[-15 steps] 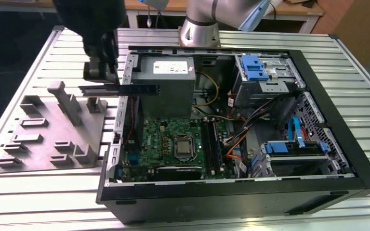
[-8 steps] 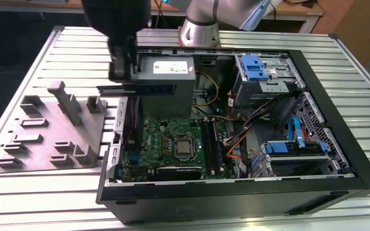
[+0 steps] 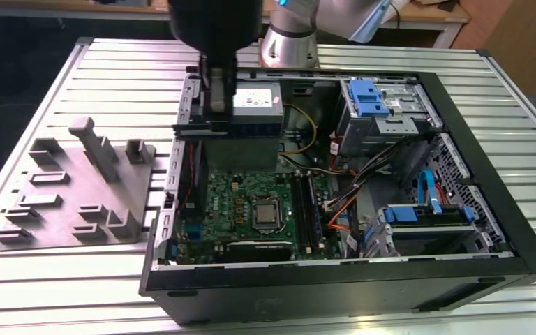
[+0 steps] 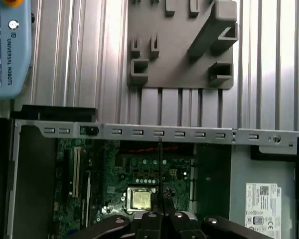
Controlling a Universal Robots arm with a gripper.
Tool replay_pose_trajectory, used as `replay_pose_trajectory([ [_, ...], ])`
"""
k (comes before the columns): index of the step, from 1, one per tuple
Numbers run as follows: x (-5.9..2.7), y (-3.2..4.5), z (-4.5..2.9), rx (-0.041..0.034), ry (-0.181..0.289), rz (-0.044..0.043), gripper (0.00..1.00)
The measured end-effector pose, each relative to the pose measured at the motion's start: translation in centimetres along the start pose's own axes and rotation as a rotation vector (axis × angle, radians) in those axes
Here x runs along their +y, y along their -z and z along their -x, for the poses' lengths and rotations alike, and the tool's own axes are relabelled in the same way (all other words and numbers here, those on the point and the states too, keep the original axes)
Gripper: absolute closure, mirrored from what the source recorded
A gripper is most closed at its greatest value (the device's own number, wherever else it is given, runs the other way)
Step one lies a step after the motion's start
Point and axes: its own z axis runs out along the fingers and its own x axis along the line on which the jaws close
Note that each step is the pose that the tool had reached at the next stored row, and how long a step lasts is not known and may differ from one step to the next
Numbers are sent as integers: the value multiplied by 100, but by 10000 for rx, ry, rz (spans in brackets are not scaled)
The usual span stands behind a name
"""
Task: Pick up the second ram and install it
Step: 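Pick up the second ram and move it above second insertion slot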
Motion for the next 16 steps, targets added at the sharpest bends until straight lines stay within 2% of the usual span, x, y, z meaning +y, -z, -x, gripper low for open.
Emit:
replay_pose_trajectory([
  [11, -475, 17, -13, -4, 1, 0, 89],
  [16, -656, 24, -18, -6, 1, 0, 89],
])
